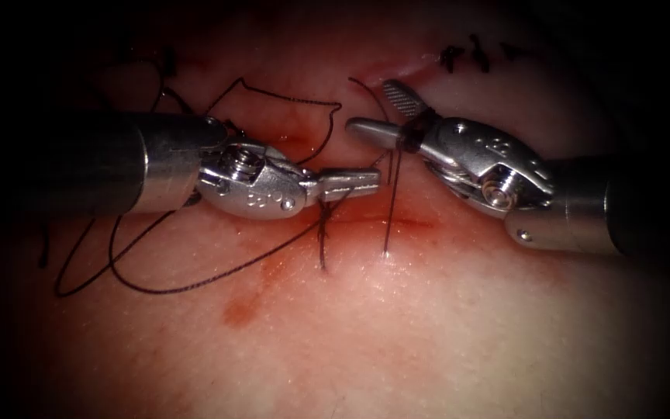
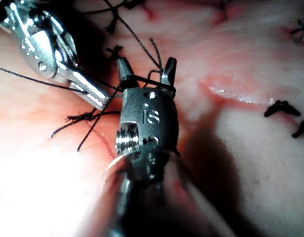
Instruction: Wound Closure
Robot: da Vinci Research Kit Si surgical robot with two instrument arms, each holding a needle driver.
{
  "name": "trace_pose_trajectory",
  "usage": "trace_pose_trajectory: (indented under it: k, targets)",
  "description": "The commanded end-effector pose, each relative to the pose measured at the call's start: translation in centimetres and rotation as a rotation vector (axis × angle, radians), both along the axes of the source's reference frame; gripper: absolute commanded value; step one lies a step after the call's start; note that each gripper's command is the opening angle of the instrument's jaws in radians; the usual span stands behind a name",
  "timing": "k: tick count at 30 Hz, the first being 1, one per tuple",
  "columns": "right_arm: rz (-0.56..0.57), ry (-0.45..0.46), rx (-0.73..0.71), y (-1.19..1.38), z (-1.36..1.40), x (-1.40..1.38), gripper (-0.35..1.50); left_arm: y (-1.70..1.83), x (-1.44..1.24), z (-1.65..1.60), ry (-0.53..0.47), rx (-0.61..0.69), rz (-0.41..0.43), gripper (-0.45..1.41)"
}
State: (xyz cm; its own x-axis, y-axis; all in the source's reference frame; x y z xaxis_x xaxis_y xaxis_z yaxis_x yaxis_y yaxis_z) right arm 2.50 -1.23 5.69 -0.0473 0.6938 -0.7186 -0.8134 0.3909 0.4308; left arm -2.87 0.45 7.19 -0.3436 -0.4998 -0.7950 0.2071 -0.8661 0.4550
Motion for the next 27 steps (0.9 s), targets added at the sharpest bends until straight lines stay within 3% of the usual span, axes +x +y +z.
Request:
trace_pose_trajectory:
  k: [1,6,8,9,10,11,12,13,14,19,21,27]
  targets:
    - [-0.022,-0.008,0.01,0.06,0.1,0.15,0.93,0.05,-0.04,0.06,-0.002,-0.002,0.001,-0.45]
    - [-0.053,-0.024,0.027,0.03,0.2,0.22,0.86,0.07,-0.02,0.09,-0.003,-0.002,0.001,-0.45]
    - [-0.051,-0.028,0.026,0.05,0.23,0.26,0.49,0.08,0.0,0.11,-0.003,-0.002,0.002,-0.45]
    - [-0.05,-0.028,0.026,0.05,0.23,0.27,0.19,0.09,0.0,0.11,-0.003,-0.002,0.002,-0.45]
    - [-0.052,-0.026,0.026,0.05,0.23,0.27,-0.24,0.09,0.0,0.11,-0.003,-0.002,0.002,-0.45]
    - [-0.052,-0.026,0.026,0.05,0.23,0.27,-0.24,0.09,0.0,0.11,-0.003,-0.002,0.002,-0.45]
    - [-0.042,-0.051,0.037,0.03,0.23,0.27,-0.35,0.08,0.0,0.11,-0.003,-0.002,0.002,-0.45]
    - [-0.044,-0.113,0.079,0.0,0.22,0.26,-0.35,0.08,0.01,0.1,-0.004,-0.002,0.003,-0.45]
    - [-0.044,-0.114,0.08,-0.03,0.21,0.25,-0.35,0.08,0.01,0.1,-0.002,-0.003,0.002,-0.45]
    - [-0.02,-0.087,0.045,-0.19,0.1,0.18,-0.35,0.07,0.05,0.1,-0.001,-0.004,0.003,-0.45]
    - [-0.024,-0.036,0.006,-0.44,-0.03,0.16,-0.35,0.02,0.08,0.1,0.003,-0.007,0.004,-0.45]
    - [-0.025,-0.055,-0.129,-0.81,-0.21,0.07,-0.35,-0.06,0.26,0.13,0.024,0.0,0.006,-0.45]
